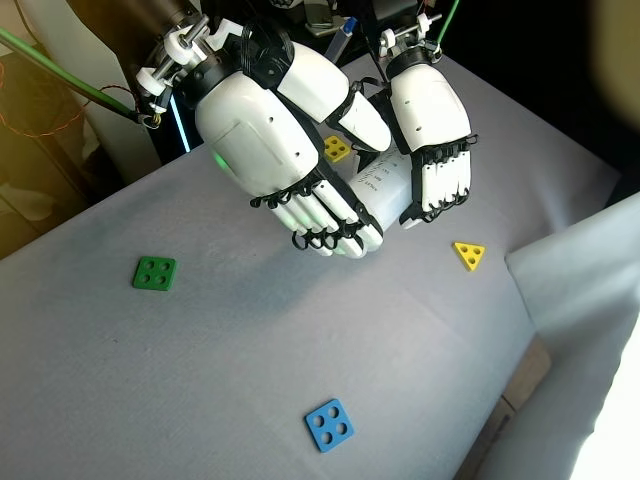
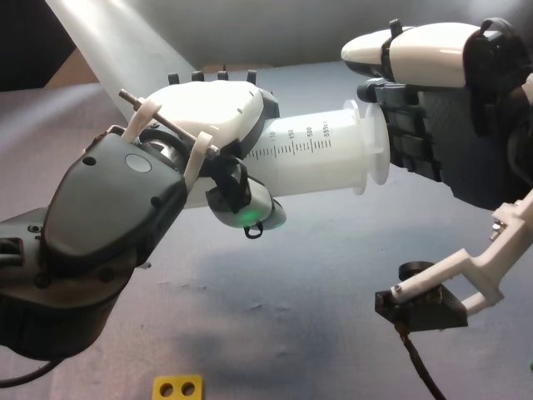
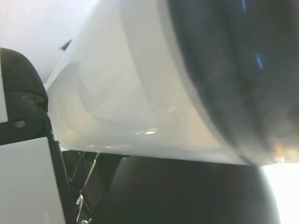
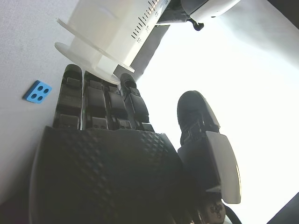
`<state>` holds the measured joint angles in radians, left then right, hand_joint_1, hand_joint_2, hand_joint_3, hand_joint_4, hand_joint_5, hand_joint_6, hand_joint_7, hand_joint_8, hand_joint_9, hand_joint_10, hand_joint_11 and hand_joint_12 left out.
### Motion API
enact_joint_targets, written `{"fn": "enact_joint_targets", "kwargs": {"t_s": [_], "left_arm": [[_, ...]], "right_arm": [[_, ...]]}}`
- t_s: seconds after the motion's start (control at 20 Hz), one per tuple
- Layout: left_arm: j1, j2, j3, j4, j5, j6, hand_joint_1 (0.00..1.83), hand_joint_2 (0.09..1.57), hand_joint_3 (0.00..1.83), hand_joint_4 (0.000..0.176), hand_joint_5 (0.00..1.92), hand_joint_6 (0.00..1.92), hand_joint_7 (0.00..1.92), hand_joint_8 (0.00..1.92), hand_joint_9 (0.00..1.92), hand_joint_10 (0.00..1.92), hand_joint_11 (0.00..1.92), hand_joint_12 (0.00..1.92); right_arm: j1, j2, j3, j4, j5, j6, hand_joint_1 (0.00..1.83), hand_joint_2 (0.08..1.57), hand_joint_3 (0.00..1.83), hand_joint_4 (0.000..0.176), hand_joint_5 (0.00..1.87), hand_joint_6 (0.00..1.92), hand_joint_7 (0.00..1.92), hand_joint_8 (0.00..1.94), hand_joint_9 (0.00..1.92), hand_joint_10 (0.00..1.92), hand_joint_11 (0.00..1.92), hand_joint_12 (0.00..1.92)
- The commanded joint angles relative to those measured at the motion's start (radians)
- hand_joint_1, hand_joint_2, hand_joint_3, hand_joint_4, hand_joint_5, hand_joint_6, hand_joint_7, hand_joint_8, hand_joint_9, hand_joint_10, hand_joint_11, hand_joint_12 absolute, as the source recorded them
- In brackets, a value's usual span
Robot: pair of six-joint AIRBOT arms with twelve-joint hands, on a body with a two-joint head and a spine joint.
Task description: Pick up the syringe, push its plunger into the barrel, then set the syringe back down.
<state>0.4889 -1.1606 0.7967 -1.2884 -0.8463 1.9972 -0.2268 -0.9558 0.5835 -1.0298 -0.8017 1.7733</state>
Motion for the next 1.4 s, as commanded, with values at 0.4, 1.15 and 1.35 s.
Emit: {"fn": "enact_joint_targets", "kwargs": {"t_s": [0.4, 1.15, 1.35], "left_arm": [[-0.031, -0.01, -0.01, 0.116, 0.021, -0.018, 1.33, 1.27, 0.0, 0.0, 0.77, 1.05, 0.66, 1.62, 0.56, 1.69, 0.42, 1.51], [-0.013, -0.01, -0.009, 0.141, 0.024, -0.014, 1.33, 1.25, 0.0, 0.0, 0.79, 1.04, 0.7, 1.56, 0.59, 1.67, 0.43, 1.54], [0.012, -0.011, -0.002, 0.164, 0.032, -0.026, 1.33, 1.25, 0.0, 0.0, 0.79, 1.03, 0.7, 1.55, 0.59, 1.68, 0.43, 1.53]], "right_arm": [[0.018, 0.123, -0.019, -0.039, 0.239, -0.051, 0.0, 1.36, 0.0, 0.0, 0.09, 0.0, 0.05, 0.0, 0.01, 0.0, 0.0, 0.0], [0.014, 0.405, -0.011, -1.014, 0.464, -0.211, 0.0, 1.36, 0.0, 0.0, 0.09, 0.0, 0.05, 0.0, 0.01, 0.0, 0.0, 0.0], [0.019, 0.397, 0.04, -1.223, 0.572, -0.203, 0.0, 1.36, 0.0, 0.0, 0.07, 0.0, 0.02, 0.0, 0.0, 0.0, 0.0, 0.0]]}}
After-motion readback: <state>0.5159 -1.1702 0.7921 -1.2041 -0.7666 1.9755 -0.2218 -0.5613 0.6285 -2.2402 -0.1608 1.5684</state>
